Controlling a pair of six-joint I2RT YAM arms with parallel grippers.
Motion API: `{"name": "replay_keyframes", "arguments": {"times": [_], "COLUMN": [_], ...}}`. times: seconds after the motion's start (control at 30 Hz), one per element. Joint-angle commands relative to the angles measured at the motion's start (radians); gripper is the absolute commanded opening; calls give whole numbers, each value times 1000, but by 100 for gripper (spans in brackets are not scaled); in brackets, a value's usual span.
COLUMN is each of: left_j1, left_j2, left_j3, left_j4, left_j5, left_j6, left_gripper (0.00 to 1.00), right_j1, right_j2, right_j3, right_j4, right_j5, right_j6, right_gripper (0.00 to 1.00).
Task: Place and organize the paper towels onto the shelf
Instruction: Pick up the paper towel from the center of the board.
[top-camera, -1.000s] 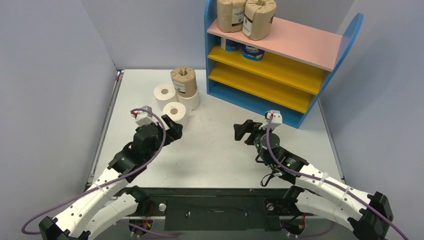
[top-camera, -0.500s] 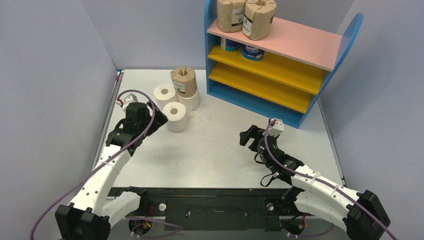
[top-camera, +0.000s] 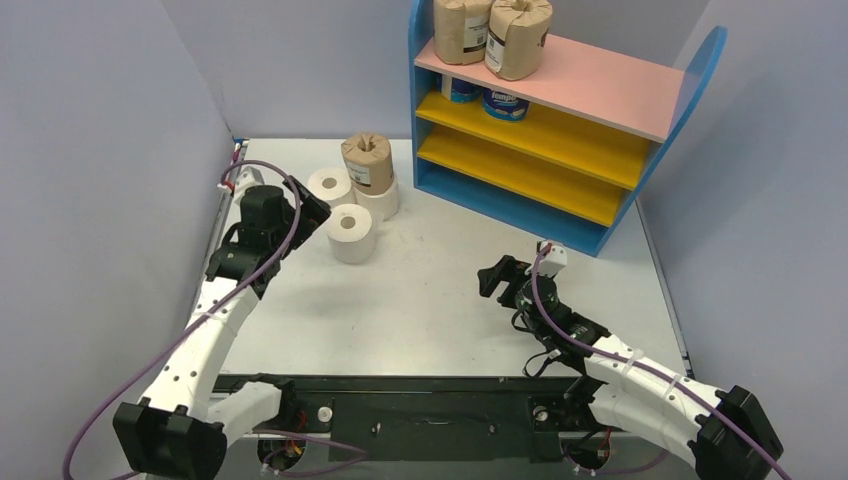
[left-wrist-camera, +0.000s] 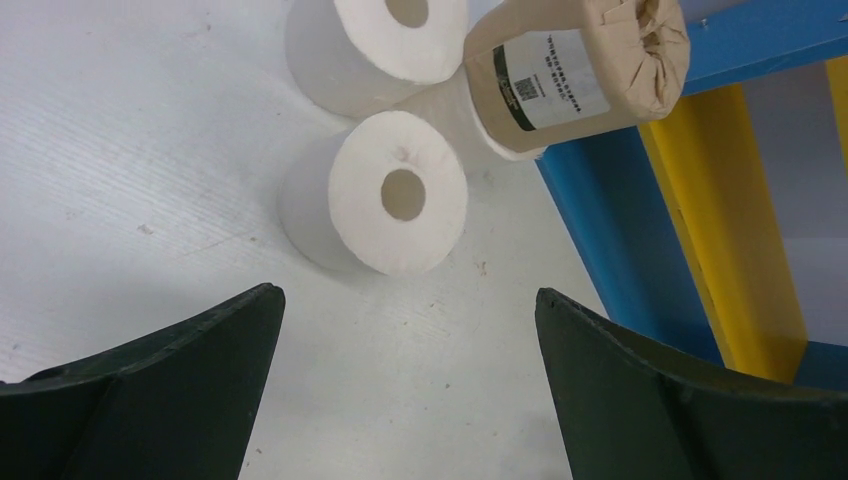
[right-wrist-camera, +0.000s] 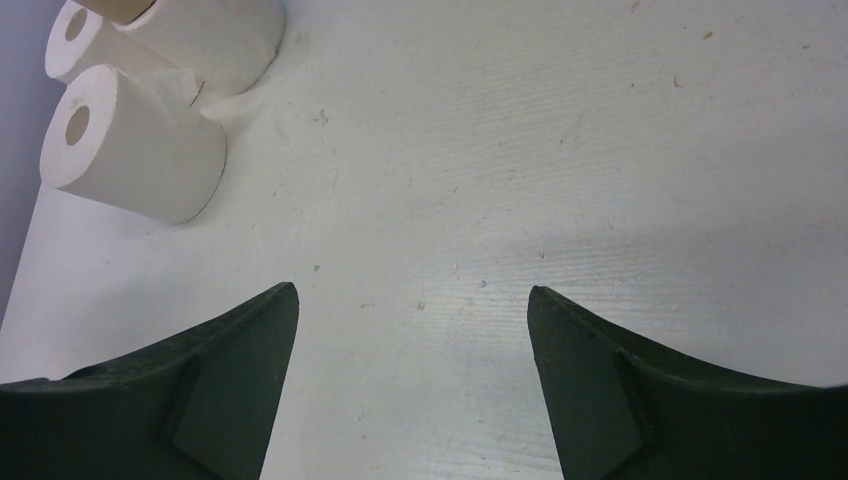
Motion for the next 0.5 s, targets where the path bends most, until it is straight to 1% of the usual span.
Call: {"name": "replay_keyframes", "arguments": {"times": [0.0,0.07,0.1,0.27,0.3,0.47], "left_j1": [15,18,22,26,25,26], "left_j2": [74,145,209,395,440,593], "left_j3": [10,66,125,362,385,559], "left_j4": [190,207,197,179,182,145], "left_j5": [94,98,100,156,167,142], "left_j6": [-9,7,14,29,30,93], "left_gripper": [96,96,96,96,97,97], "right_j1": [-2,-2,-3,-4,-4,-10], "right_j2": [-12,-9,-7,-14,-15,-28], "right_j3": [-8,-5,-3,4,4,6], "right_j4": [41,34,30,6,1,-25], "right_j5": [-6,-7,-6,-2,0,12], "right_j6": [-15,-20,-21,-36,-38,-44], "right_gripper": [80,80,80,79,79,79]}}
